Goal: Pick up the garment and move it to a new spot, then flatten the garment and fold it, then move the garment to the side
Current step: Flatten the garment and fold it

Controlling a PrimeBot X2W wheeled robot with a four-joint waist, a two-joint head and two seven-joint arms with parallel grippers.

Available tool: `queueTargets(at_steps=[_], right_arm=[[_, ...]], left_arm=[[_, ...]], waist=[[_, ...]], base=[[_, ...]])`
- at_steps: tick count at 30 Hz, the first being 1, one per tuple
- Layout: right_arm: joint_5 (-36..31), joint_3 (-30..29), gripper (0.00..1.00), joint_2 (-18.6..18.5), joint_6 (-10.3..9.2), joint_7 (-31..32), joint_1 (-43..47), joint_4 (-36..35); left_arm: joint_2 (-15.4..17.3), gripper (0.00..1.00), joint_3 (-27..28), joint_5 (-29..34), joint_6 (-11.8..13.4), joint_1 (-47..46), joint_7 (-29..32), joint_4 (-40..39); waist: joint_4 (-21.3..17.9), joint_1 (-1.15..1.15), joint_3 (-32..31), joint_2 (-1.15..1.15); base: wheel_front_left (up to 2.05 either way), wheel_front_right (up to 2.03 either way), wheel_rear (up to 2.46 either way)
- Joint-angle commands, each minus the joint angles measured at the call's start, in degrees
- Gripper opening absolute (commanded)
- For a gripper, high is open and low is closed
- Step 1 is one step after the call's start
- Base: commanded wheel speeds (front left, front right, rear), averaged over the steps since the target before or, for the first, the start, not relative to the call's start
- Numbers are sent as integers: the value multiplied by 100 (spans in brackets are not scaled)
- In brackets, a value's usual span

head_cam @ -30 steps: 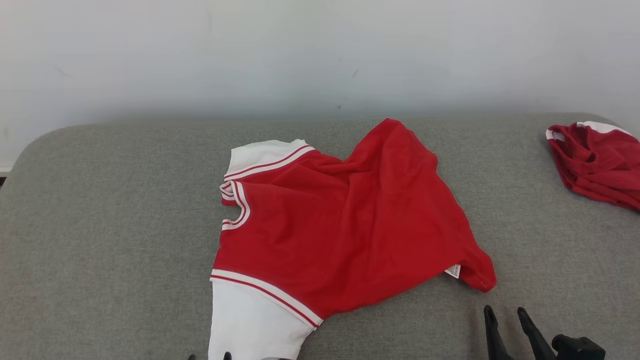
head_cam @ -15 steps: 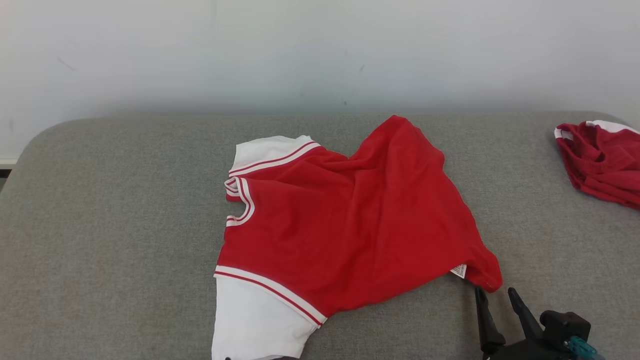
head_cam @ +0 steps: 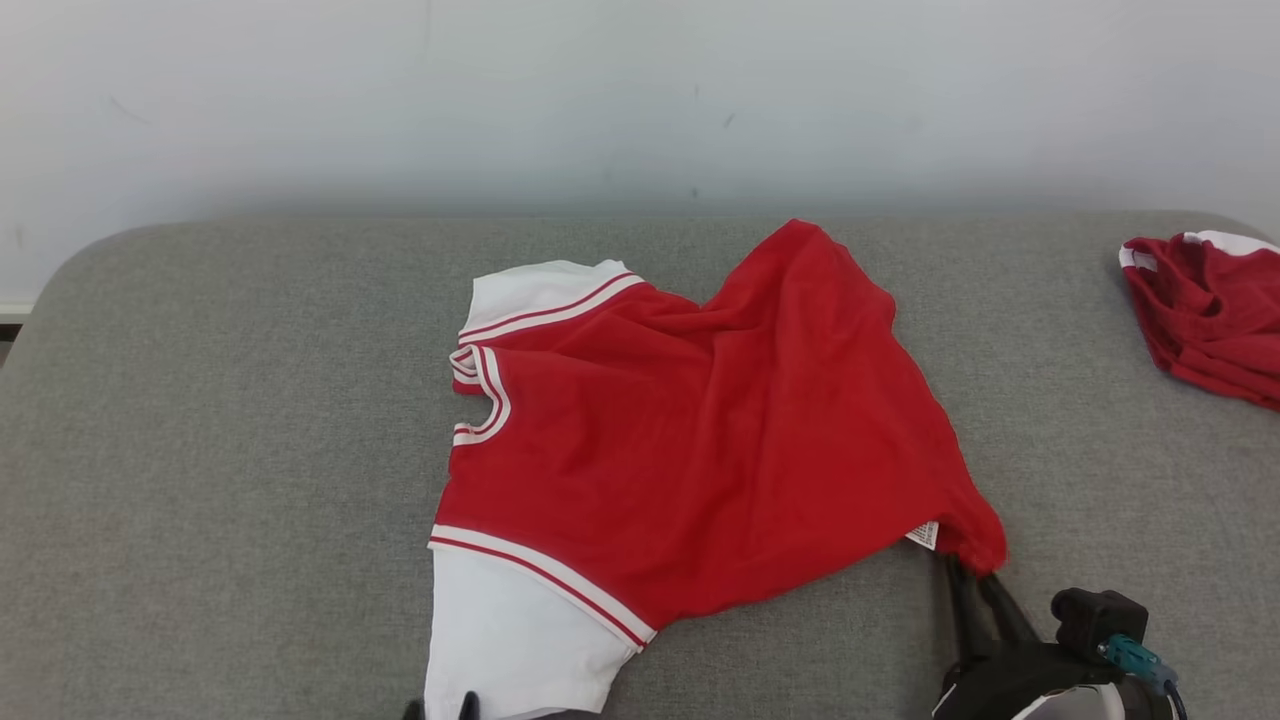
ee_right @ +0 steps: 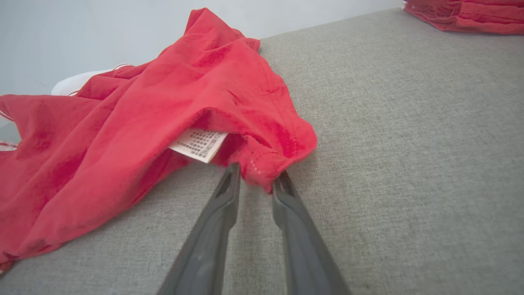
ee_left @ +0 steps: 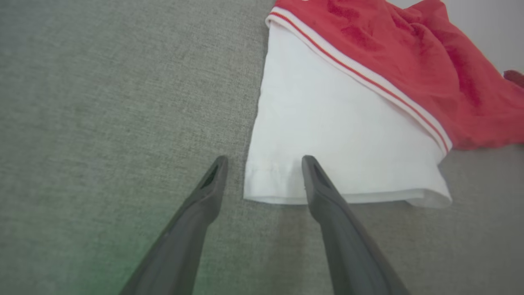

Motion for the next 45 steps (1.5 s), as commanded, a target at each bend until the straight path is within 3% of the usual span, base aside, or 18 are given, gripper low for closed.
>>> queueTargets(at_steps=[1,2,6,12,21,26,31,36,40,45], right_arm=[[17,36,0,27,-16,-23,-27,23],[31,35,0,29,-16,-23,-30,-15],[30,-24,0,3,-16,-23,155,-213],[-82,45,0,-224,-16,-24,628,-815],[207,767,0,-1091,-16,73,1126,-1873],[578,1130,0,-1504,-16,484,843,-2618],[912,1351,0,-1756,-16,1011,23,-3316],[1464,1527,0,-1914,-16,1551,-1590,-3578],[1902,1604,0,-1937,-16,2013,-3242,-3304],[2013,1791,0,-1674,-16,2294,-5314,-2283]], left_arm=[[-30,32,-227,-118,2,-71,28,58],[-30,0,-304,-112,2,-109,28,41],[12,0,-275,-200,3,-11,19,-211],[74,0,278,-85,9,416,9,-1207],[203,0,1269,198,9,586,8,-2772],[570,0,1038,256,8,100,8,-3129],[1247,0,407,110,8,-1251,99,-3028],[1887,0,-109,-420,9,-3295,651,-2780],[2181,0,-294,-901,9,-5113,1057,-2214],[2330,0,-276,-1171,9,-7129,1270,-1144]], waist=[[3,0,-15,0],[6,0,-25,0],[19,0,-77,0],[27,0,-166,0],[-163,0,-201,0],[-273,0,-118,0],[-328,0,217,0],[-375,0,918,0],[-385,0,1613,0],[-480,0,2308,0]], base=[[0,0,0],[0,0,0],[0,0,0],[0,0,0],[0,0,0],[0,0,0],[0,0,0],[0,0,0],[0,0,0],[0,0,0]])
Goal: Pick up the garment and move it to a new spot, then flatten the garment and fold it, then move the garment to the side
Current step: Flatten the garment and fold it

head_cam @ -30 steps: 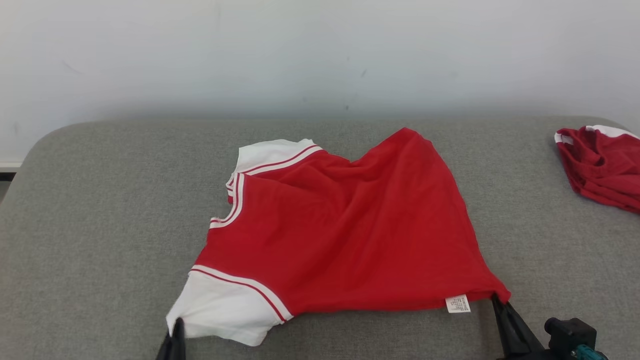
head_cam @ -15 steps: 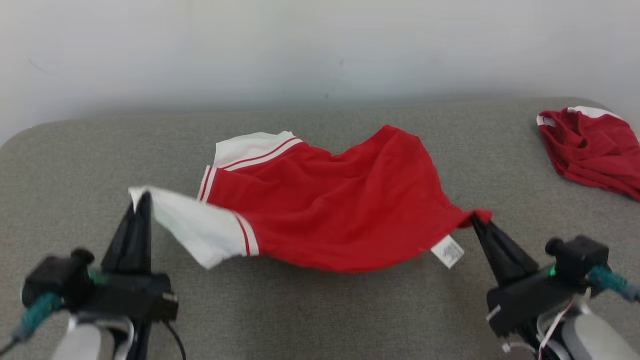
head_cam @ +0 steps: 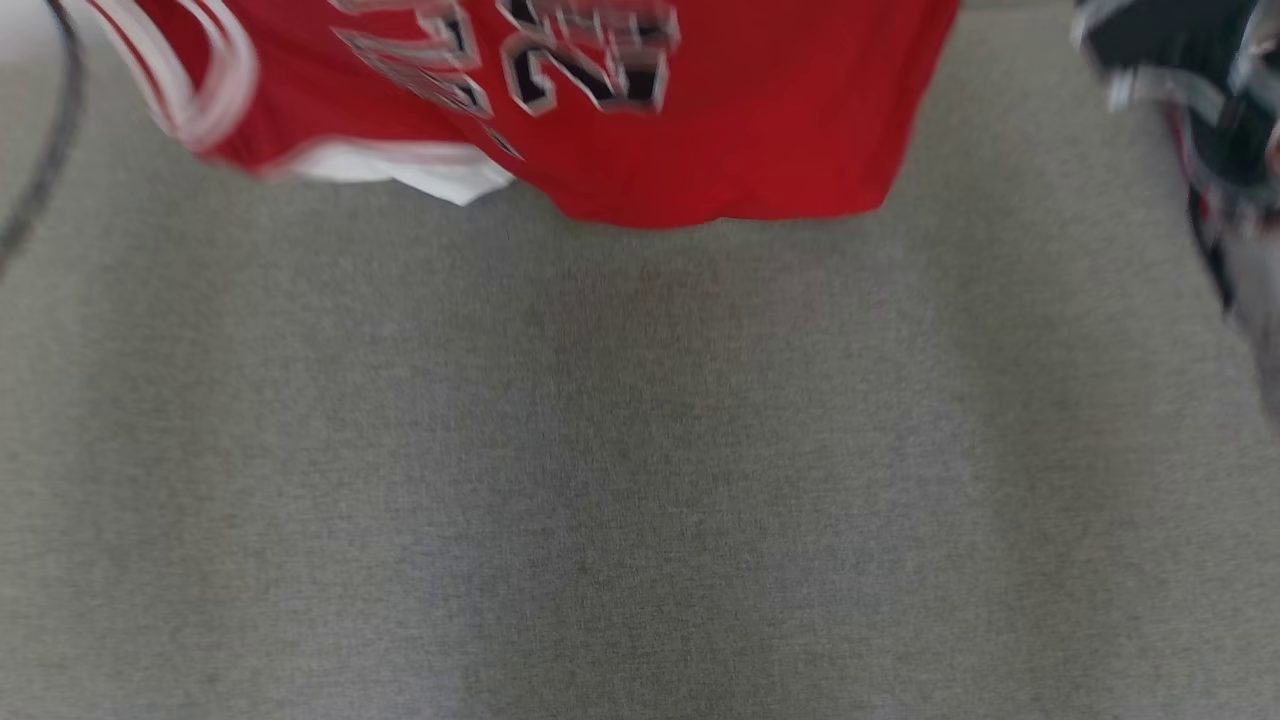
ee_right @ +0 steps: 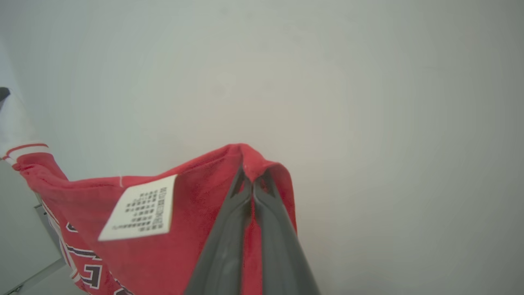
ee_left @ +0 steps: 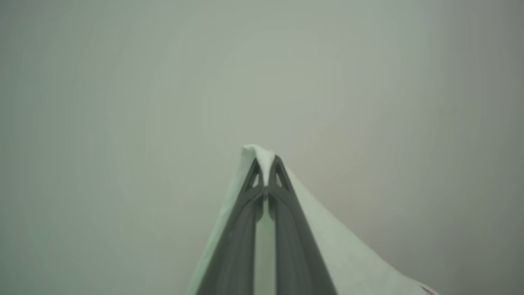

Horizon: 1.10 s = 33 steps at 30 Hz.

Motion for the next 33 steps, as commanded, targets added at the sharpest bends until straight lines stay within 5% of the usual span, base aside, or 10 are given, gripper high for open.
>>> queueTargets(at_steps=[1,8,17,26,33], right_arm=[[60,-7,0,157,-16,-44,-348,186],[-46,129,0,619,-16,-95,-2562,1697],[-301,211,0,788,-16,-561,-4106,3139],[-157,459,0,699,-16,-862,-4573,3710],[229,894,0,469,-16,-1005,-4077,3634]], left_arm=[[23,0,-94,78,11,-313,-8,124],[-58,0,-444,88,12,-2435,-150,1057],[-180,0,-886,54,12,-4006,-472,1895],[-269,0,-1325,-296,12,-4484,-701,2256],[-295,0,-1633,-1028,12,-3774,-983,2005]], waist=[[-124,-2,896,-1],[-126,-2,1495,-1],[-162,-2,1753,-1],[-126,-2,1870,-1],[-37,-2,1671,-1]], base=[[0,0,0],[0,0,0],[0,0,0],[0,0,0],[0,0,0]])
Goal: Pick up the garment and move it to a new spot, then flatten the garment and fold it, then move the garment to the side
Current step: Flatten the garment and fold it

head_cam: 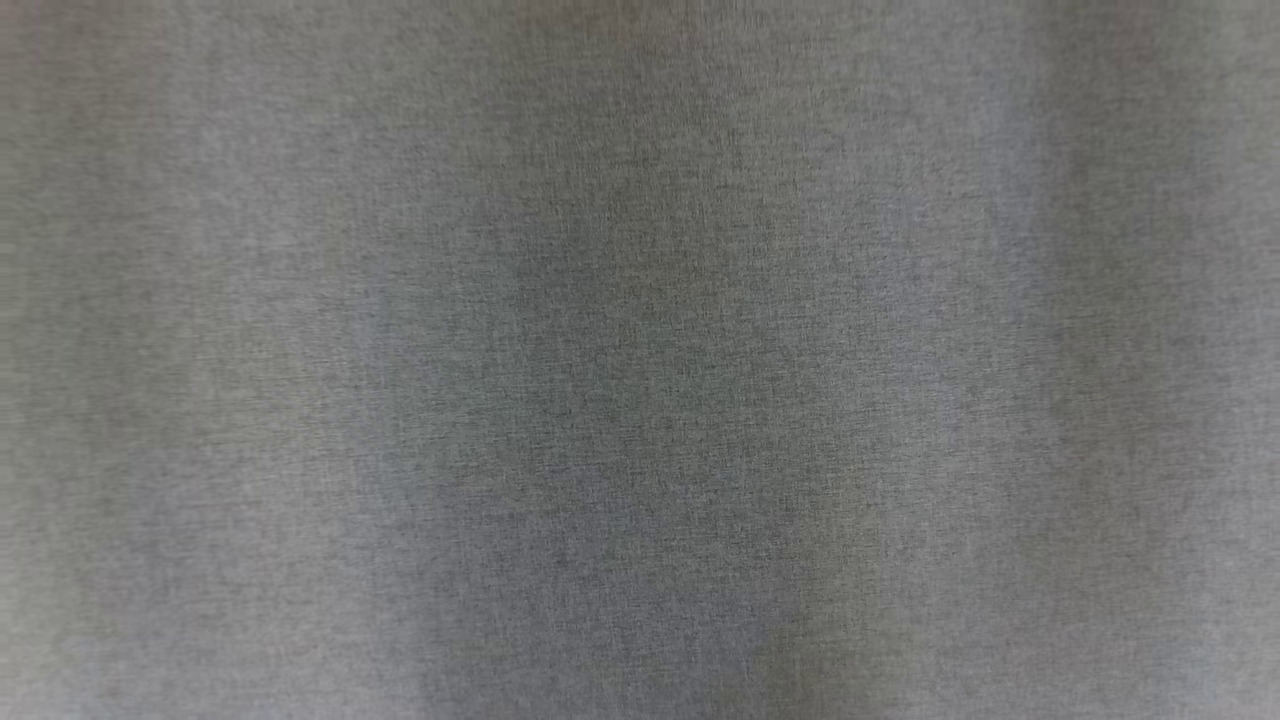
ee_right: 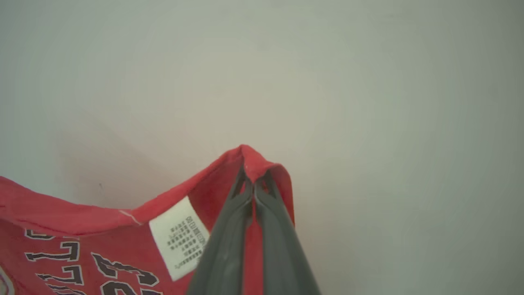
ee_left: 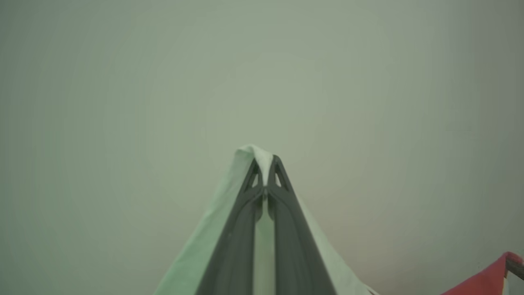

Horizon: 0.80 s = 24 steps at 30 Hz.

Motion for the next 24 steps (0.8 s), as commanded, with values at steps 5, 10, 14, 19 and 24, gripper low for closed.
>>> queueTargets(at_steps=[5,10,14,19,24], right_arm=[[606,353,0,-327,-16,-194,1041,-514],[1227,645,0,-774,-16,-387,2288,-1274],[1720,765,0,-1184,-16,-563,3507,-1933],[2140,776,0,-1469,-16,-1002,5165,-2517],[2339,640,0,-1589,-16,-1231,6559,-2904]], left_arm=[[234,0,-250,-373,12,1266,-232,-635],[415,0,51,-663,18,2838,-320,-1476],[338,0,708,-634,246,4308,-316,-2556],[-15,0,1189,-390,562,6302,-318,-3739],[-444,0,1622,-241,756,8054,-319,-4485]], waist=[[65,0,-522,-1],[132,0,-1051,-1],[204,0,-1404,-1],[278,0,-1793,-1],[282,0,-2132,-1]], base=[[0,0,0],[0,0,0],[0,0,0],[0,0,0],[0,0,0]])
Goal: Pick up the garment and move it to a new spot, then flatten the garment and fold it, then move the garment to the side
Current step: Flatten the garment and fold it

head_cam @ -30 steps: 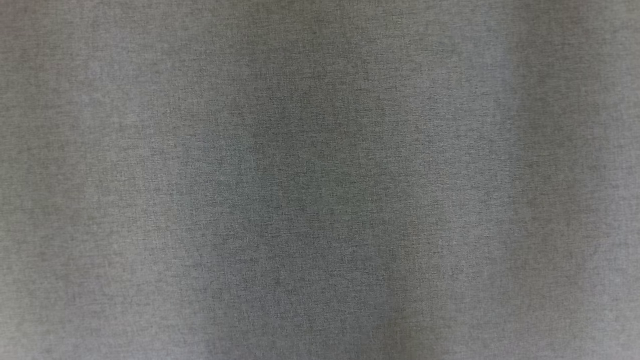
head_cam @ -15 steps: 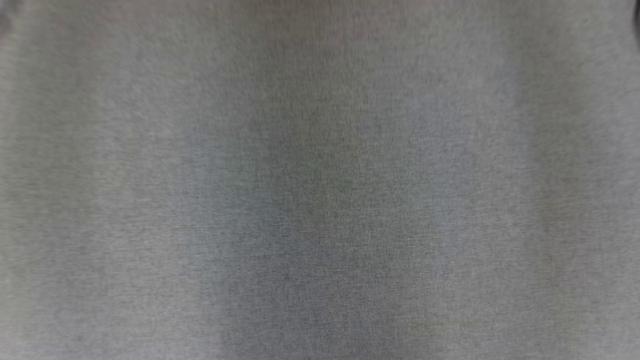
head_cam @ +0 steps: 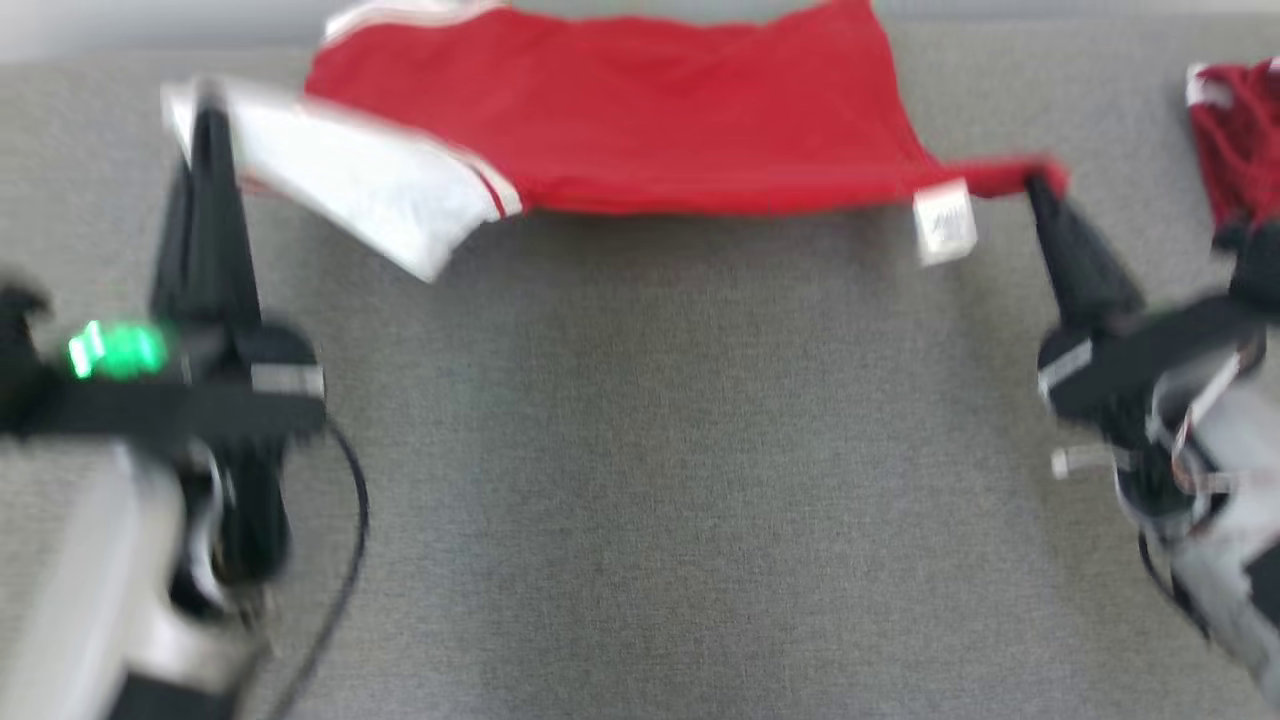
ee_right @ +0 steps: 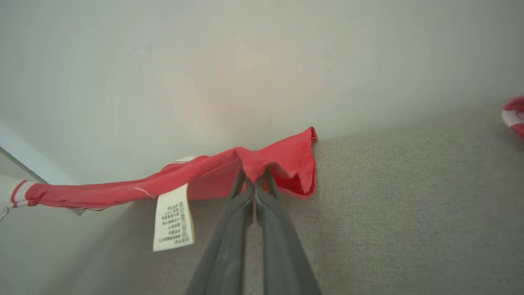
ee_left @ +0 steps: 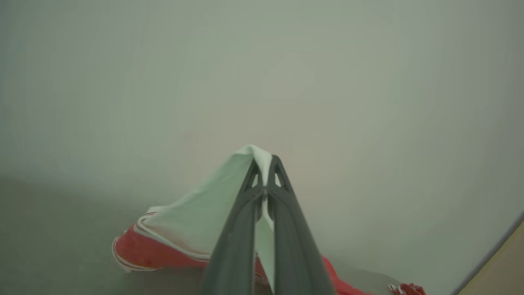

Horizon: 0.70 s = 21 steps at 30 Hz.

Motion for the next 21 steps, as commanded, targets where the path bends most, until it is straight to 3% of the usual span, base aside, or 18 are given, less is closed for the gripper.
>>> queueTargets(at_steps=[1,9,13,21], right_arm=[[54,-48,0,-74,-16,-57,400,-143],[81,-284,0,-208,-16,-111,1819,-654],[-51,-501,0,-197,-16,-129,2736,-710],[-44,-961,0,10,-16,-150,4218,-882]], left_arm=[[-148,0,155,59,44,501,-16,-183],[-678,0,466,200,52,2452,-17,-400],[-1116,0,685,422,-59,3536,-17,-298],[-1396,0,901,484,-249,4655,-18,-1]], waist=[[62,3,-375,2],[-7,3,-701,2],[59,3,-958,2],[262,3,-1346,2]], base=[[0,0,0],[0,0,0],[0,0,0],[0,0,0]])
